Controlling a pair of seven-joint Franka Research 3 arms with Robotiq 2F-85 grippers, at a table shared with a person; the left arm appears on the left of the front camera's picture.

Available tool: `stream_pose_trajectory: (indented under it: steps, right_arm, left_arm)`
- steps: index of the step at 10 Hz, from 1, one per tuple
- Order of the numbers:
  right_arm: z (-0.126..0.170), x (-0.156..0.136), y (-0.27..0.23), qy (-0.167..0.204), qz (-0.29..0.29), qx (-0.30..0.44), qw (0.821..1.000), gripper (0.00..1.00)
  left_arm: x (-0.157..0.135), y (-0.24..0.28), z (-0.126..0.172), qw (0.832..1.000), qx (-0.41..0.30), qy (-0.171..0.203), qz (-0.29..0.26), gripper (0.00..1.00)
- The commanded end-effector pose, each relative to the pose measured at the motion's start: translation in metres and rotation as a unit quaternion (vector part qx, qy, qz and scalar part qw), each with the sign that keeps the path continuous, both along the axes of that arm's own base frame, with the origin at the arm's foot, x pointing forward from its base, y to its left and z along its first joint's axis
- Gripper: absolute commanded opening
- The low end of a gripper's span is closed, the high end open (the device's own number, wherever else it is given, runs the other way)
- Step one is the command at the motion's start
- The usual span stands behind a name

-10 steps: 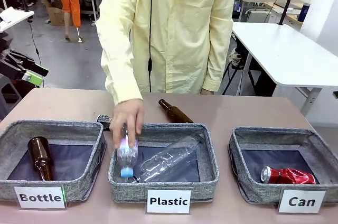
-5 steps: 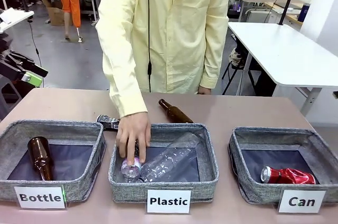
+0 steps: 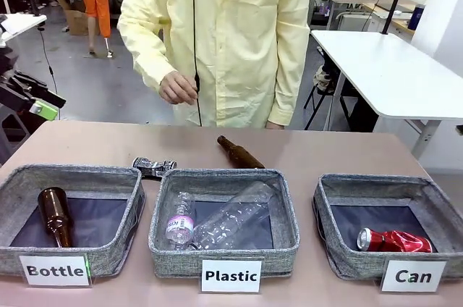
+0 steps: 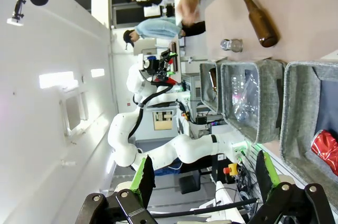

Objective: Sort the can waste into the basket.
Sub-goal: Pick up the can waste from the table and place it in the right Fabric basket.

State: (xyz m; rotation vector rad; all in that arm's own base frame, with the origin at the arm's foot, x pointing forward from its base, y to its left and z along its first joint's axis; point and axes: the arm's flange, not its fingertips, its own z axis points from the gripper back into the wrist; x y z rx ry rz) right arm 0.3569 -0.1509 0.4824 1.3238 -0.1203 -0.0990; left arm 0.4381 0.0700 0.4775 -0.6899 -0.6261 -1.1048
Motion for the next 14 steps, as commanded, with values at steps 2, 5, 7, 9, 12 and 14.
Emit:
stream_pose_trajectory:
  steps: [2, 5, 7, 9, 12, 14]
  right_arm:
    - [0.002, -0.002, -0.002, -0.007, 0.008, -0.003, 1.0, 1.0]
    - [0.002, -0.002, -0.002, -0.007, 0.008, -0.003, 1.0, 1.0]
    - [0.002, -0.002, -0.002, -0.007, 0.008, -0.003, 1.0, 1.0]
    - [0.002, -0.002, -0.002, -0.007, 0.008, -0.003, 1.0, 1.0]
    - [0.002, -0.002, -0.002, -0.007, 0.008, -0.003, 1.0, 1.0]
    - [0.002, -0.002, -0.002, -0.007, 0.008, -0.003, 1.0, 1.0]
  left_arm:
    - [0.013, -0.04, 0.01, 0.998, 0.044, -0.027, -0.026, 1.0]
    - [0.037, -0.116, 0.017, 0.983, 0.137, -0.059, -0.107, 1.0]
    - [0.049, -0.162, 0.007, 0.969, 0.177, -0.066, -0.161, 1.0]
    - [0.058, -0.196, -0.016, 0.96, 0.213, -0.07, -0.166, 1.0]
    - [0.064, -0.23, -0.064, 0.944, 0.261, -0.048, -0.194, 1.0]
    - [0.064, -0.247, -0.09, 0.936, 0.298, -0.064, -0.176, 1.0]
